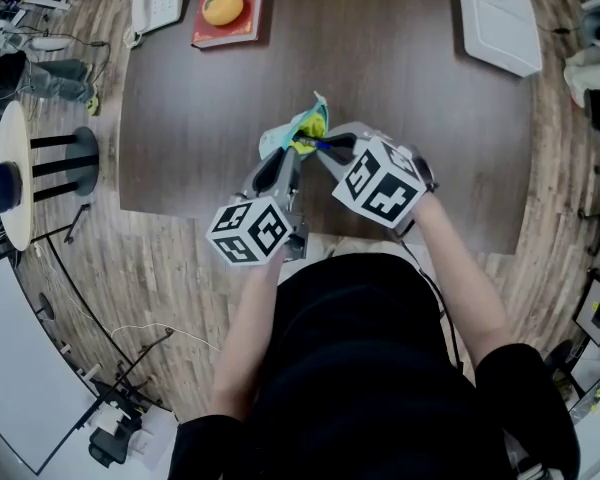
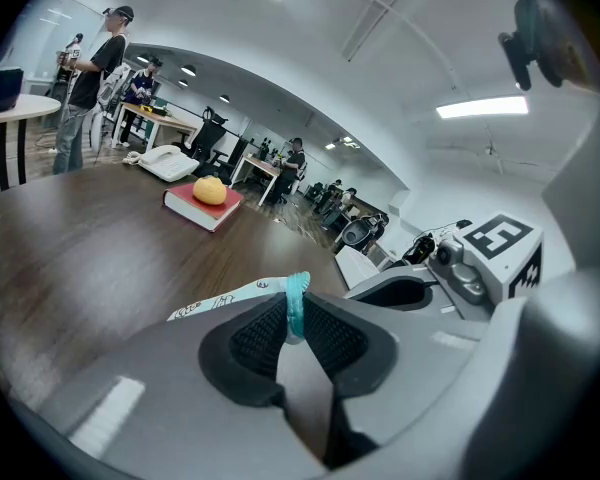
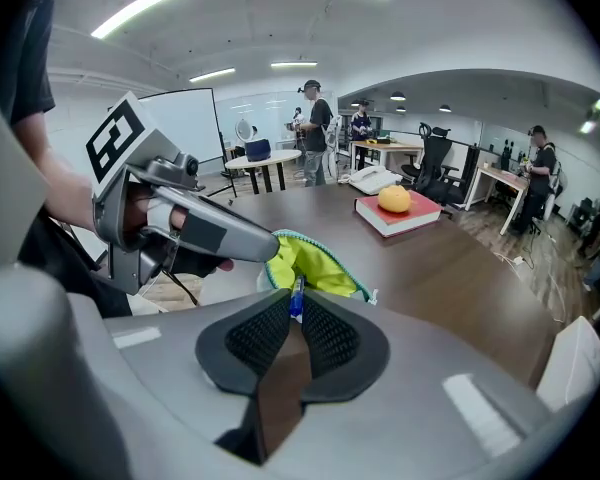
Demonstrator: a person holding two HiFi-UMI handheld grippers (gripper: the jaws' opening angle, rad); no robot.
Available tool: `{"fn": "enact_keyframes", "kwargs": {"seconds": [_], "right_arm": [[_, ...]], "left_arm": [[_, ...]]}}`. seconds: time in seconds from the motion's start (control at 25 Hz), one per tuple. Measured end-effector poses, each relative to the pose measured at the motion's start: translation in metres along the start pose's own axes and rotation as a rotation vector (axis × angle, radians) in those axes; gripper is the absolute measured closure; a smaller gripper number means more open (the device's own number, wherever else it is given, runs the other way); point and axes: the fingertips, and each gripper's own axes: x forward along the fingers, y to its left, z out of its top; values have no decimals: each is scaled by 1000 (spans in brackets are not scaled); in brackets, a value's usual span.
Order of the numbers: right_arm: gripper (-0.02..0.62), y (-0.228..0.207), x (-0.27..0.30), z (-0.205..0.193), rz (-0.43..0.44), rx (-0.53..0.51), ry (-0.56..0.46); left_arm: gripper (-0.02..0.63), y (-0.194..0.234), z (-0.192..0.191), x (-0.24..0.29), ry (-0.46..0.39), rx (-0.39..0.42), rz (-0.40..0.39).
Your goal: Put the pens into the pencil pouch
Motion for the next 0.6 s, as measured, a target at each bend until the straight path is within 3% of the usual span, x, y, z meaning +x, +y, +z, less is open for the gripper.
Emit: {"fn": "enact_keyframes", "kwargs": {"seconds": [0.6], "right_arm": [[551, 3, 15, -1, -9, 45, -16]], "left_arm": [[558, 3, -3, -7, -2, -5, 11]]}}
